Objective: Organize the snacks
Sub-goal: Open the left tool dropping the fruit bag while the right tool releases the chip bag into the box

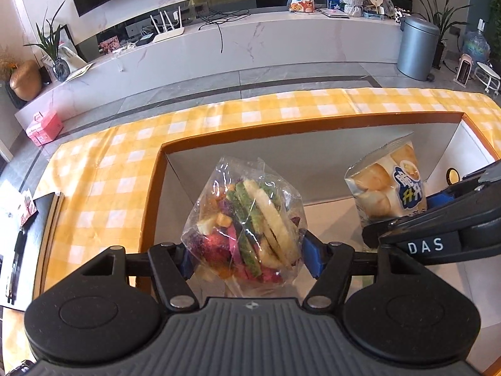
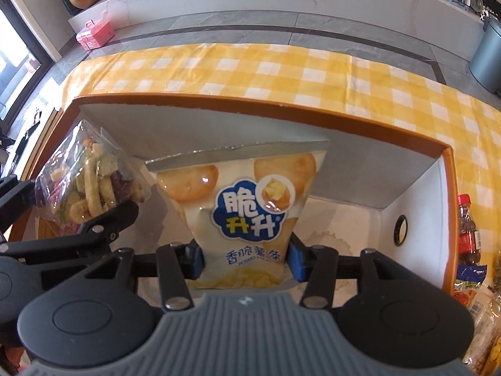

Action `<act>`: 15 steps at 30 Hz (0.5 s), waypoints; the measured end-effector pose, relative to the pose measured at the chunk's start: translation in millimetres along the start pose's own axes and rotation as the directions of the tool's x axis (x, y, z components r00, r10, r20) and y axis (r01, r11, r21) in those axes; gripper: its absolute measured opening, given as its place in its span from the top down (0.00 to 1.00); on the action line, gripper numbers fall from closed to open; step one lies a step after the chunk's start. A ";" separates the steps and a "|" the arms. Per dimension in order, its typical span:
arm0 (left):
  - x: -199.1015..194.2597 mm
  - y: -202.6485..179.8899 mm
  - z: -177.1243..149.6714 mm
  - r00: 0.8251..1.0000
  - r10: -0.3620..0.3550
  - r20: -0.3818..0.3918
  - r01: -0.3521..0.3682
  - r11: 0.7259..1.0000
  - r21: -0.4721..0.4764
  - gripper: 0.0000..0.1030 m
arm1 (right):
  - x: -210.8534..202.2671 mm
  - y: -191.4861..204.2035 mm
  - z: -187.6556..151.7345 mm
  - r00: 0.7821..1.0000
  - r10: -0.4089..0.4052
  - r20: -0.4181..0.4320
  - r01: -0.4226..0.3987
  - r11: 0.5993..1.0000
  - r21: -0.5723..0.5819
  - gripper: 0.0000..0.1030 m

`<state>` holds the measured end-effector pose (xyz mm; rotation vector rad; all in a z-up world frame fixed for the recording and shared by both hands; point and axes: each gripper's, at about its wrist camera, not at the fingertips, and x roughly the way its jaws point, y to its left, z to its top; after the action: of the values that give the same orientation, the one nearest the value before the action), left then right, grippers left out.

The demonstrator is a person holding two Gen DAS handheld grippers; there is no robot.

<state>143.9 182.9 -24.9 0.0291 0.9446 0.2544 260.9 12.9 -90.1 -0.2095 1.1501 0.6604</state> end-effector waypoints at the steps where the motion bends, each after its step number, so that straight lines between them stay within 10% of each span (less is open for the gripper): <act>1: 0.0 0.3 0.7 1.000 -0.002 -0.002 0.002 1.000 -0.005 0.25 | -0.6 -0.1 0.9 1.000 -0.003 -0.001 0.003 1.000 -0.002 0.49; 15: -15.3 12.3 4.4 0.995 -0.031 0.091 0.036 0.997 -0.061 0.18 | -16.3 -4.6 6.2 1.000 -0.013 0.026 0.014 1.000 -0.024 0.35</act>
<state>136.5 191.7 -8.4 -0.0326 0.8463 0.2494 264.4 6.2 -73.8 -0.2287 1.1155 0.6638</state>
